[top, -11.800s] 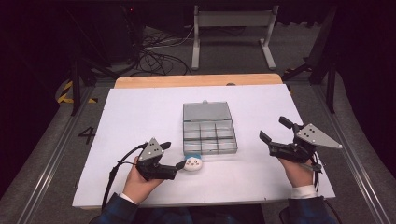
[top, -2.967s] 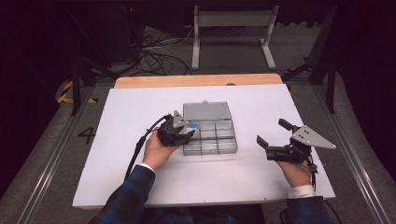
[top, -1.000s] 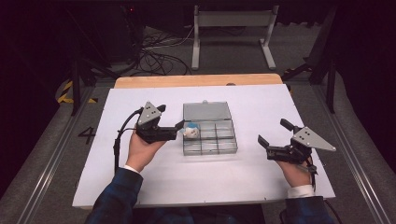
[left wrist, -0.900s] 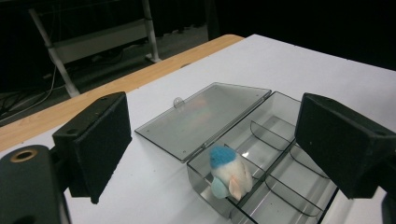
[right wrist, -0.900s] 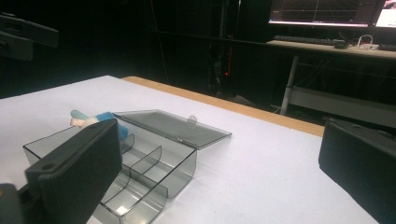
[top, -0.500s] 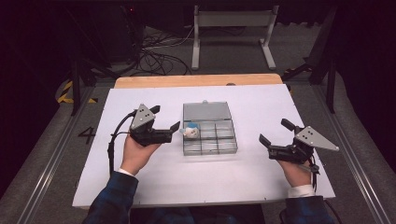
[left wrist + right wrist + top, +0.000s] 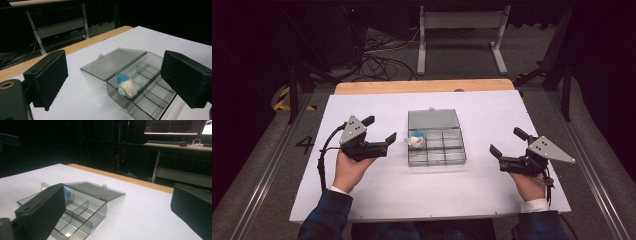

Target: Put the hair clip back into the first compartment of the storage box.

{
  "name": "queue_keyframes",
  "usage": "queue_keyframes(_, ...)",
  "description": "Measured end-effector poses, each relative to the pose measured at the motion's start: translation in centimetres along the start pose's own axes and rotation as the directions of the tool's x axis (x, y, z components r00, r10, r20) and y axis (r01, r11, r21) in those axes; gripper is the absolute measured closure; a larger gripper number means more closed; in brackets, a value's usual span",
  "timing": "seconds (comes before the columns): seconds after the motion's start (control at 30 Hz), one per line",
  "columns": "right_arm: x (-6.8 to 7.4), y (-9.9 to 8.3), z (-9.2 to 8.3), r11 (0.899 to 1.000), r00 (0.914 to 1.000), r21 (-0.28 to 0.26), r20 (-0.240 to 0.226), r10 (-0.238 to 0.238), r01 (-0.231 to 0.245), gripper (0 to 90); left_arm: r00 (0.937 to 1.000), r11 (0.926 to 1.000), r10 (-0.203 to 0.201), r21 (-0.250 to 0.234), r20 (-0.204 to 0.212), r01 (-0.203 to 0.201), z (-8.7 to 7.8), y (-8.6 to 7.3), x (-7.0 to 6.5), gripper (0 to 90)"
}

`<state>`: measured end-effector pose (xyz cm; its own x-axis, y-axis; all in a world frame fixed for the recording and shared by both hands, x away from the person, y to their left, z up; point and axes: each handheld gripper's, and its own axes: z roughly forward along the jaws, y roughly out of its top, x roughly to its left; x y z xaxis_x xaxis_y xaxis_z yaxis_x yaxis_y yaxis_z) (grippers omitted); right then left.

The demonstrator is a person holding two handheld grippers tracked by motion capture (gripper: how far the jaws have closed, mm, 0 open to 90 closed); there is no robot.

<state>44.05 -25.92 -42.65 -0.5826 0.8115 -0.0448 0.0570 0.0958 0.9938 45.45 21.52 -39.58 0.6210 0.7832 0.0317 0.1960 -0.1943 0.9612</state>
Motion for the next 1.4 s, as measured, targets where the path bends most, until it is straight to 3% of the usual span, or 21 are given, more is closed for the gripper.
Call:
queue_keyframes(0.67,0.0,0.0,-0.2,1.0,0.9998,-0.012,0.0,0.019,-0.019,0.5,0.9996,0.9999,-0.009,-0.008,-0.027,0.008,-1.9,-2.1,0.6,7.6)
queue_keyframes(0.77,-0.1,0.0,-0.2,1.0,0.9998,-0.012,0.001,0.019,-0.019,0.5,0.9991,0.9994,-0.031,-0.015,-0.027,0.031,-2.1,-2.3,0.8,7.6)
queue_keyframes(1.03,-0.3,-0.1,-0.3,1.0,0.9999,-0.015,0.005,0.014,-0.014,0.5,0.9984,0.9992,-0.035,-0.019,-0.044,0.034,-3.1,-2.8,1.3,7.4)
queue_keyframes(1.4,-0.3,0.0,-0.3,1.0,0.9999,-0.016,0.005,0.014,-0.014,0.5,0.996,0.9972,-0.069,-0.034,-0.058,0.067,-4.5,-3.8,2.2,7.5)
